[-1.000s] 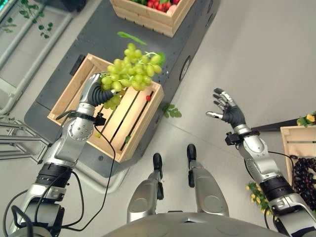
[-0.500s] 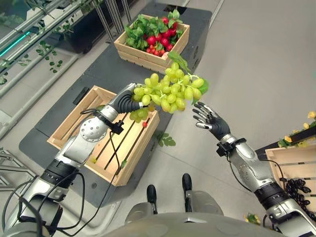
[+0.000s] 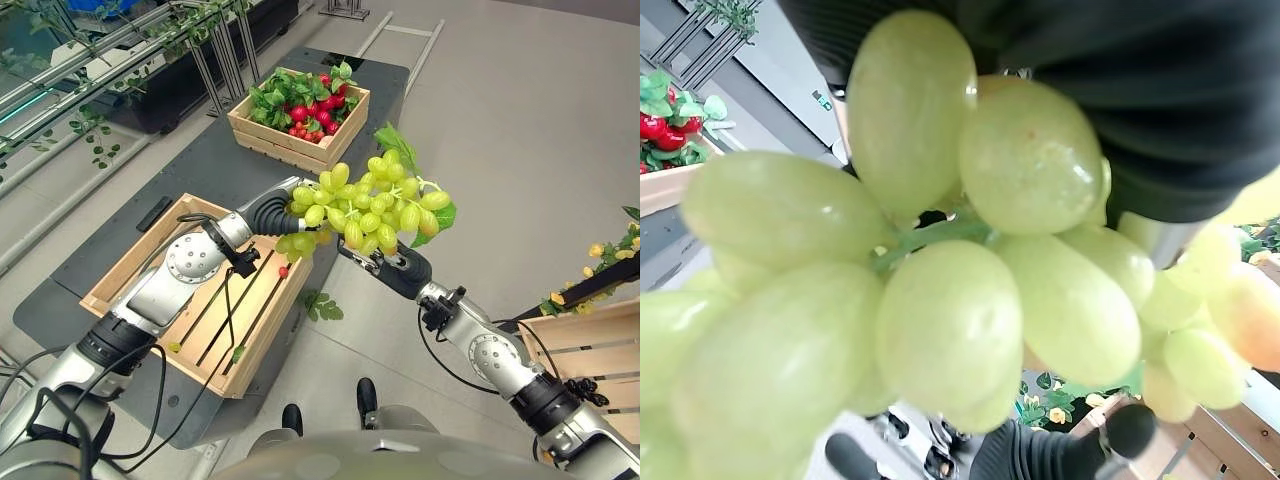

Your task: Pick up the fruits from the basket on one side to the basket on the other side

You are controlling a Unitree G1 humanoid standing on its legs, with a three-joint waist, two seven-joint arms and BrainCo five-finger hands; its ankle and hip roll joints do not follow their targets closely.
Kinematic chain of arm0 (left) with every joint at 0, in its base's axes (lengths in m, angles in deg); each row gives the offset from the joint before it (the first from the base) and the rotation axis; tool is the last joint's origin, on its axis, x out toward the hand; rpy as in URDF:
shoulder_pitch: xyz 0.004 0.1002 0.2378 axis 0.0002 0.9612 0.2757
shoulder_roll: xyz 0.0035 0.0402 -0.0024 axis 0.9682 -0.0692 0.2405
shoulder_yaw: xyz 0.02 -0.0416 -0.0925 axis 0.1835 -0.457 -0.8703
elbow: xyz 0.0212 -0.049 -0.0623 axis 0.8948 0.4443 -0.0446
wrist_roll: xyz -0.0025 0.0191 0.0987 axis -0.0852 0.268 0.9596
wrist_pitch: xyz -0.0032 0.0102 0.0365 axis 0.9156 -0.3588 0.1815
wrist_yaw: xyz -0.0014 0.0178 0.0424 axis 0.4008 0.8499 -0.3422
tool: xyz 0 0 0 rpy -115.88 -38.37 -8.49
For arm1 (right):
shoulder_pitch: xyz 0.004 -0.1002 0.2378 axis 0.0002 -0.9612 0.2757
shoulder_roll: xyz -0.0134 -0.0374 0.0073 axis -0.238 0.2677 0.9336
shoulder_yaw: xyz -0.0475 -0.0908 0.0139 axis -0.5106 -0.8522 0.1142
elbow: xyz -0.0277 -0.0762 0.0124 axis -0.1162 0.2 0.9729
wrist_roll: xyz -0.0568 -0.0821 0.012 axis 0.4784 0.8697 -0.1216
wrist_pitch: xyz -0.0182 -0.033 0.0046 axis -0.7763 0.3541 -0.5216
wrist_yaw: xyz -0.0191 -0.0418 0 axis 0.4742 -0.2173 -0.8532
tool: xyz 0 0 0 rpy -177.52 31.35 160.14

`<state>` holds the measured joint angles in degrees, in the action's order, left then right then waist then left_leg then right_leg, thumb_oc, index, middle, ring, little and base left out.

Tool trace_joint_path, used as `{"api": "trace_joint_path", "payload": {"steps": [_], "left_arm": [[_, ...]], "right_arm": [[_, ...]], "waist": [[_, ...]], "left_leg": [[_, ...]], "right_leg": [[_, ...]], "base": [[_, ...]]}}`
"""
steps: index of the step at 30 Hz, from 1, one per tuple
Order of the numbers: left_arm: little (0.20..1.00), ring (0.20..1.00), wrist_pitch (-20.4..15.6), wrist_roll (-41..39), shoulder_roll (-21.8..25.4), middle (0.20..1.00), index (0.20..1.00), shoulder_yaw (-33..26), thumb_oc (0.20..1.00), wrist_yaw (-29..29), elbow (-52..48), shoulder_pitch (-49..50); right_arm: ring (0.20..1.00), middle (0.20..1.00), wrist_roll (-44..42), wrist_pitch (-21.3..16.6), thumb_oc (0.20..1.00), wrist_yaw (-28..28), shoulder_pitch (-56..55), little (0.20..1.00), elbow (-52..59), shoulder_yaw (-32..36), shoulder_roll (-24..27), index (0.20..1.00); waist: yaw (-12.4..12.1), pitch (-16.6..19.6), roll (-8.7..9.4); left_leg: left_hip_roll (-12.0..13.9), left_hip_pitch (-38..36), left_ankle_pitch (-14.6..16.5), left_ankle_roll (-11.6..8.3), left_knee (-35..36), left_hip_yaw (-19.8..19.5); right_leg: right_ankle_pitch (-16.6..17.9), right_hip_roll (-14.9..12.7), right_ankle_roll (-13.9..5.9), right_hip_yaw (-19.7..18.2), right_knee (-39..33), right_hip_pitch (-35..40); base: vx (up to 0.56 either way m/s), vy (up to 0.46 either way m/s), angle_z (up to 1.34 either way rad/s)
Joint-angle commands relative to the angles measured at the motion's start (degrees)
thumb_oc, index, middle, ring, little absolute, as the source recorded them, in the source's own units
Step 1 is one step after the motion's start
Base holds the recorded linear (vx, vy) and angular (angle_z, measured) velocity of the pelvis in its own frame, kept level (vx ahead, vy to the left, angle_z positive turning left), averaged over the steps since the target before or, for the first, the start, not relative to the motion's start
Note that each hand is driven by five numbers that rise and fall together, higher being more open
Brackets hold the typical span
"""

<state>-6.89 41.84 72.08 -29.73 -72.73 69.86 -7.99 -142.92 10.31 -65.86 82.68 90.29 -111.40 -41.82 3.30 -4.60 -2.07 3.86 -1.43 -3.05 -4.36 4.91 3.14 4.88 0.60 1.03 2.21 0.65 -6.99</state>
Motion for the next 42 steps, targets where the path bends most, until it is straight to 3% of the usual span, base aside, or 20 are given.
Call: {"api": "trace_joint_path", "payload": {"steps": [1,19,32,42], "left_arm": [[0.200,0.200,-3.57,0.25,0.01,0.200,0.200,-1.66,0.200,1.52,-3.43,-3.67],[0.200,0.200,-4.60,7.35,3.37,0.200,0.200,-2.50,0.200,1.66,-0.58,-2.15],[0.200,0.200,-4.15,10.88,2.99,0.200,0.200,-11.00,0.200,4.88,2.93,2.77],[0.200,0.200,-4.26,13.11,2.11,0.200,0.200,-13.19,0.200,5.72,3.13,4.25]], "right_arm": [[1.000,1.000,-4.68,-2.09,1.000,1.20,0.49,1.000,6.67,-0.25,-0.99,1.000],[1.000,1.000,-7.11,-3.80,1.000,1.90,-0.39,1.000,11.37,2.24,-0.68,1.000],[1.000,1.000,-7.28,-1.82,1.000,2.83,-2.86,1.000,12.34,3.34,0.29,1.000],[1.000,1.000,-7.34,-1.33,1.000,2.87,-2.73,1.000,13.09,3.55,0.84,1.000]], "waist": [[-0.66,3.16,3.01],[-0.86,1.75,2.69],[-0.72,2.17,2.95],[-0.69,2.41,3.04]], "left_leg": [[-1.77,-1.33,5.49,0.69,-3.07,0.02],[-1.30,-0.51,5.93,0.68,-4.29,-0.15],[-1.38,-0.76,6.22,0.70,-4.33,-0.07],[-1.53,-0.85,6.53,0.88,-4.43,-0.03]], "right_leg": [[0.01,-4.87,-8.34,0.07,-2.30,3.81],[-0.33,-4.65,-8.17,-0.04,-1.69,3.34],[-0.45,-4.79,-8.02,-0.20,-1.71,3.69],[-0.49,-4.87,-8.01,-0.29,-1.65,3.80]], "base": [[0.00,0.000,0.00],[0.00,0.000,0.00],[0.00,0.000,0.00],[0.00,0.000,0.00]]}}
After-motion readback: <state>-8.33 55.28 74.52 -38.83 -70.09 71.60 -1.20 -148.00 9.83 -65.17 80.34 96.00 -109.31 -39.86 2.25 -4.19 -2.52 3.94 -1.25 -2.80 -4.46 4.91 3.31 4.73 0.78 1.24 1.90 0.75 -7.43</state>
